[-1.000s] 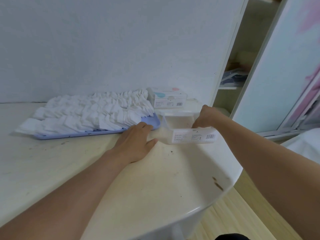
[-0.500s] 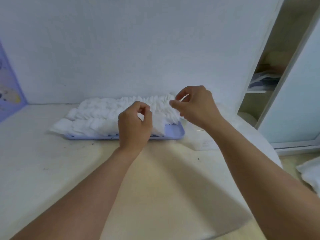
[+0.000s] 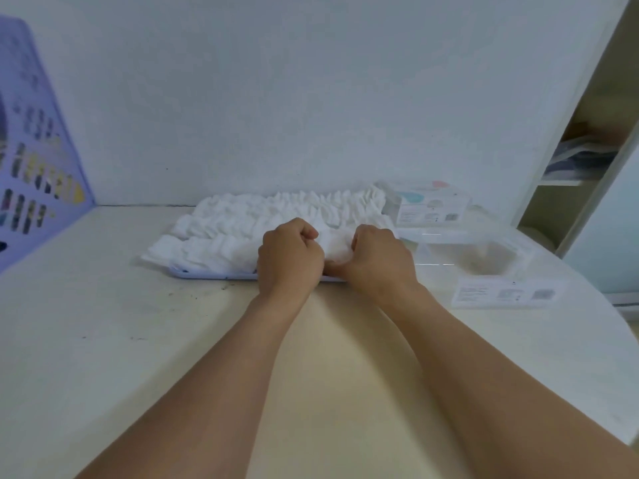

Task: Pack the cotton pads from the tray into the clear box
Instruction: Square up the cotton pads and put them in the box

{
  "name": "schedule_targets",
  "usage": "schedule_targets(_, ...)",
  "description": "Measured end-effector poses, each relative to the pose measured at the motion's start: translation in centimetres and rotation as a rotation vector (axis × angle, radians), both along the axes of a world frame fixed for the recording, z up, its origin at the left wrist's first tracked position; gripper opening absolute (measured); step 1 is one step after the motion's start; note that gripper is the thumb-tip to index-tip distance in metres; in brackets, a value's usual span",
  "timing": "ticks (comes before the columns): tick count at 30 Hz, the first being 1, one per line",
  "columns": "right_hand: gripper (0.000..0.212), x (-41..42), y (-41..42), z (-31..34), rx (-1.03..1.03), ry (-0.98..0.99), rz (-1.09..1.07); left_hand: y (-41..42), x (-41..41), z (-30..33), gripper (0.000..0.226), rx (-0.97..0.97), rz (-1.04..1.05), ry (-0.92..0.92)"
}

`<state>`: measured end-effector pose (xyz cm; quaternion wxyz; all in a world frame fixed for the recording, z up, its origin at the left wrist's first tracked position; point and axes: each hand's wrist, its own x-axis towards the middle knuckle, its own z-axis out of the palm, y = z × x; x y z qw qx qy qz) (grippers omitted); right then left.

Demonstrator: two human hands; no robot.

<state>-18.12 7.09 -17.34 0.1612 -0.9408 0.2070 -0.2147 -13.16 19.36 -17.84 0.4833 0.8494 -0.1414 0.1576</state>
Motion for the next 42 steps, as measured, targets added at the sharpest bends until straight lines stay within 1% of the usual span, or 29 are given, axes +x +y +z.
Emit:
schedule_targets(3,0.057,0.0,-0.2,0.2,-0.047,0.014,0.003,0.7,0.3,0.2,0.03,0.128,-0.035,0.008)
schedule_targets(5,0.062,0.0,0.0,0.3,-0.066,0.018,0.005,1.1,0.4,0.4,0.026,0.209,-0.055,0.009)
schedule_targets(7,0.064,0.0,0.3,0.3,-0.063,0.012,0.009,1.4,0.3,0.7,0.026,0.272,-0.073,0.022)
schedule_targets(10,0.058,0.0,0.1,0.2,-0.04,-0.025,0.006,1.8,0.2,1.0,0.033,0.237,-0.11,0.096)
schedule_targets(12,0.056,-0.1,-0.4,0.1,-0.029,-0.03,0.024,1.9,0.1,1.0,0.036,0.24,-0.106,0.109)
schedule_targets(15,0.055,-0.1,-1.1,0.1,-0.012,-0.053,0.058,1.6,0.0,1.2,0.032,0.306,-0.089,0.081)
schedule_targets(19,0.045,-0.1,-1.3,-0.1,0.055,-0.096,0.051,1.4,-0.2,1.1,0.028,0.417,-0.122,0.049)
schedule_targets(23,0.046,-0.1,-1.5,-0.2,0.07,-0.097,0.064,1.3,-0.2,0.7,0.031,0.502,-0.187,-0.012)
schedule_targets(25,0.046,-0.3,-1.4,0.2,0.079,-0.163,0.08,1.2,-0.1,0.7,0.03,0.51,-0.179,-0.051)
schedule_targets(26,0.045,-0.5,-1.4,0.5,0.108,-0.244,0.085,1.0,-0.2,0.7,0.027,0.499,-0.143,-0.085)
schedule_targets(27,0.045,-0.7,-1.3,1.1,0.15,-0.341,0.096,1.0,-0.2,0.7,0.022,0.461,-0.087,-0.133)
schedule_targets(28,0.045,-0.9,-1.3,1.6,0.218,-0.434,0.107,0.9,-0.3,0.8,0.016,0.372,-0.026,-0.179)
schedule_targets(29,0.046,-1.3,-1.4,2.3,0.33,-0.517,0.126,0.8,-0.5,1.1,0.012,0.226,0.014,-0.212)
schedule_targets(30,0.043,-1.7,-1.5,3.0,0.509,-0.561,0.168,0.7,-0.8,1.6,0.013,0.043,0.017,-0.191)
schedule_targets(31,0.037,-2.1,-1.6,3.5,0.734,-0.558,0.234,0.6,-1.1,2.1,0.016,-0.175,-0.033,-0.097)
schedule_targets(32,0.027,-2.5,-1.8,3.9,0.955,-0.511,0.313,0.5,-1.6,2.7,0.021,-0.397,-0.141,0.065)
schedule_targets(33,0.018,-3.0,-1.9,4.0,1.135,-0.441,0.396,0.4,-2.1,3.4,0.027,-0.581,-0.283,0.273)
schedule_targets(34,0.01,-3.3,-1.9,3.9,1.217,-0.38,0.465,0.4,-2.6,3.7,0.034,-0.693,-0.416,0.472)
schedule_targets(35,0.003,-3.6,-1.9,3.8,1.215,-0.349,0.507,0.5,-3.3,3.9,0.038,-0.732,-0.526,0.608)
schedule_targets(36,0.008,-3.7,-1.8,3.5,1.173,-0.34,0.524,0.6,-3.7,3.8,0.038,-0.713,-0.608,0.662)
schedule_targets(38,0.017,-3.8,-1.8,3.3,1.083,-0.338,0.519,0.7,-4.0,3.4,0.03,-0.635,-0.688,0.61)
schedule_targets(42,0.016,-3.8,-2.2,3.6,0.925,-0.384,0.491,1.0,-3.7,3.4,0.024,-0.601,-0.689,0.521)
